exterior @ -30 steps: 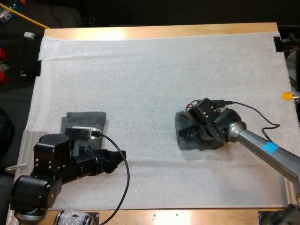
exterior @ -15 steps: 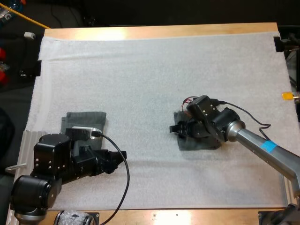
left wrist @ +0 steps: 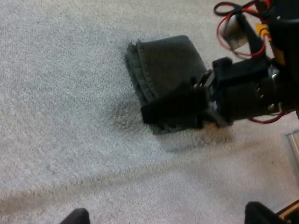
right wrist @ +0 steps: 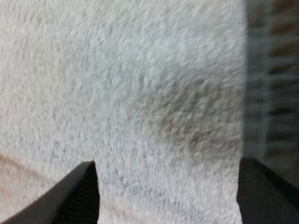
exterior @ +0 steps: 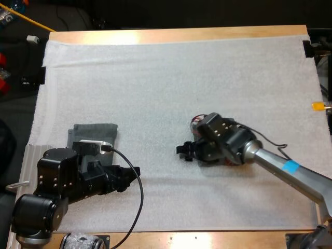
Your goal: Pick towel from pile, fold and stack
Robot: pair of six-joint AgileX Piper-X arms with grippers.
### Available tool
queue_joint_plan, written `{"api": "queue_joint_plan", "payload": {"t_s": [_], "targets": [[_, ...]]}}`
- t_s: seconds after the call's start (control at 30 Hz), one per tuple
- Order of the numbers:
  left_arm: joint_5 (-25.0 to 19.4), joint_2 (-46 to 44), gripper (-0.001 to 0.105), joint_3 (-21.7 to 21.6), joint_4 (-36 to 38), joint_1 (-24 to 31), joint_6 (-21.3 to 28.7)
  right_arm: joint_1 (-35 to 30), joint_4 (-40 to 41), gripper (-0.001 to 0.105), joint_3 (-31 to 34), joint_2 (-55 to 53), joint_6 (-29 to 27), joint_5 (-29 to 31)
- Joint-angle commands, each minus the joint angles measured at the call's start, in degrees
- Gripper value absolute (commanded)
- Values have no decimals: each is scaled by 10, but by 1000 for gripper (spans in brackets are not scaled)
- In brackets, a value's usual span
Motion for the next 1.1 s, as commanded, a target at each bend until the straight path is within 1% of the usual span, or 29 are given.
{"api": "queue_joint_plan", "payload": {"t_s": [0.0, 0.07, 0.27, 0.37, 0.47, 0.53, 0.6, 0.7, 0.73, 0.8, 0.9, 1.07], "targets": [[4, -2, 63, -4, -3, 0, 3, 6, -1, 62, 0, 10, 10, -4], [4, -2, 63, -4, -3, 0, 3, 8, -1, 62, 0, 23, 22, -4], [4, -2, 63, -4, -3, 0, 3, 7, 3, 62, -1, 18, 23, -6], [4, -2, 63, -4, -3, 0, 6, 7, 5, 62, -4, -12, 17, -6], [4, -2, 63, -4, -3, 0, 21, 7, 5, 62, -3, -55, 14, -4], [4, -2, 63, -4, -3, 0, 26, 7, 5, 62, -3, -98, -5, 7], [4, -2, 63, -4, -3, 0, 28, 7, 15, 62, -3, -129, -9, 21], [4, -2, 63, -4, -3, 0, 28, 7, 52, 62, -3, -190, -14, 68], [4, -2, 63, -4, -3, 0, 29, 7, 71, 62, -3, -214, -31, 88], [4, -2, 63, -4, -3, 0, 29, 7, 103, 62, -3, -247, -51, 108], [4, -2, 63, -4, -3, 0, 29, 7, 156, 62, -3, -302, -69, 119], [4, -2, 63, -4, -3, 0, 31, 7, 239, 62, -3, -392, -71, 122]]}}
